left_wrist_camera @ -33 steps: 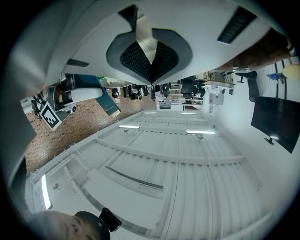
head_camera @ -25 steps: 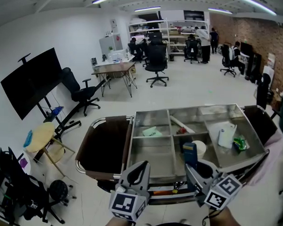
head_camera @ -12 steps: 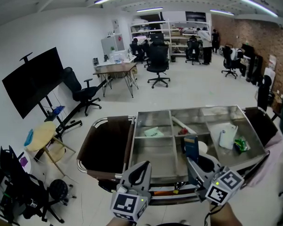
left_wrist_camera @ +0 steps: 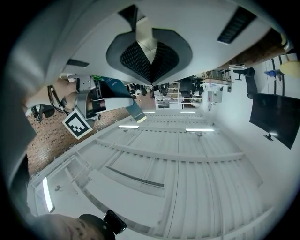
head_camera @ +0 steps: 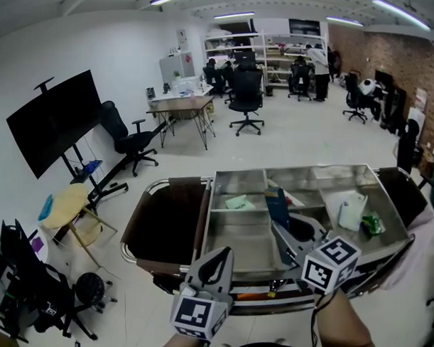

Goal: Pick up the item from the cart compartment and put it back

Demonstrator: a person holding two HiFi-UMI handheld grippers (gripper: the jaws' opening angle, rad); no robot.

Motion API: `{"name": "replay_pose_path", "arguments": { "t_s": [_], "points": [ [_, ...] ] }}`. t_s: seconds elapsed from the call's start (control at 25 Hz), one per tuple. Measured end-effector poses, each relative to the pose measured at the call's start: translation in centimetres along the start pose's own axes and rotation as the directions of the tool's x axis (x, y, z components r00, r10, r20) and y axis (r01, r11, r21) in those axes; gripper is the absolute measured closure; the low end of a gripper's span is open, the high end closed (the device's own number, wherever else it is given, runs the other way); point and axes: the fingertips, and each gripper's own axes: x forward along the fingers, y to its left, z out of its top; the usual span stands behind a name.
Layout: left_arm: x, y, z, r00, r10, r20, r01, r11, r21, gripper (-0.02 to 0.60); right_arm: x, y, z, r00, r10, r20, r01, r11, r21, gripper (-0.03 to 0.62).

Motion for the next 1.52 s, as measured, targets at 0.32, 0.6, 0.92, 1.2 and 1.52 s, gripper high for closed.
{"name": "replay_pose_path", "arguments": {
  "t_s": [0.32, 0.6, 0.92, 1.2, 1.52],
  "points": [
    [-0.3, 0.8, -0.1, 1.000, 0.012, 0.004, -0.012, 1.000, -0.007, 0.581, 5.2, 0.1, -2.0, 0.993, 0.013, -0.120, -0.019, 0.999, -0.044, 0.496],
    [-0.4, 1.1, 0.1, 1.000, 0.016, 0.008, -0.016, 1.000, -0.009, 0.581, 10.6, 1.0, -5.3, 0.965, 0.027, -0.262, -0.046, 0.997, -0.067, 0.496],
    [-1.3, 1.7, 0.3, 0.999, 0.035, 0.007, -0.035, 0.999, -0.009, 0.581, 14.1, 0.3, -12.2, 0.876, -0.009, -0.483, -0.047, 0.993, -0.104, 0.494],
    [-1.6, 2.5, 0.1, 0.999, 0.049, 0.009, -0.049, 0.999, -0.013, 0.581, 14.1, -0.1, -13.4, 0.835, -0.027, -0.549, -0.051, 0.991, -0.126, 0.488],
    [-1.5, 2.3, 0.2, 0.999, 0.040, 0.015, -0.040, 0.999, -0.009, 0.581, 14.1, 0.1, -16.4, 0.774, -0.028, -0.632, -0.064, 0.990, -0.122, 0.488]
  ]
}}
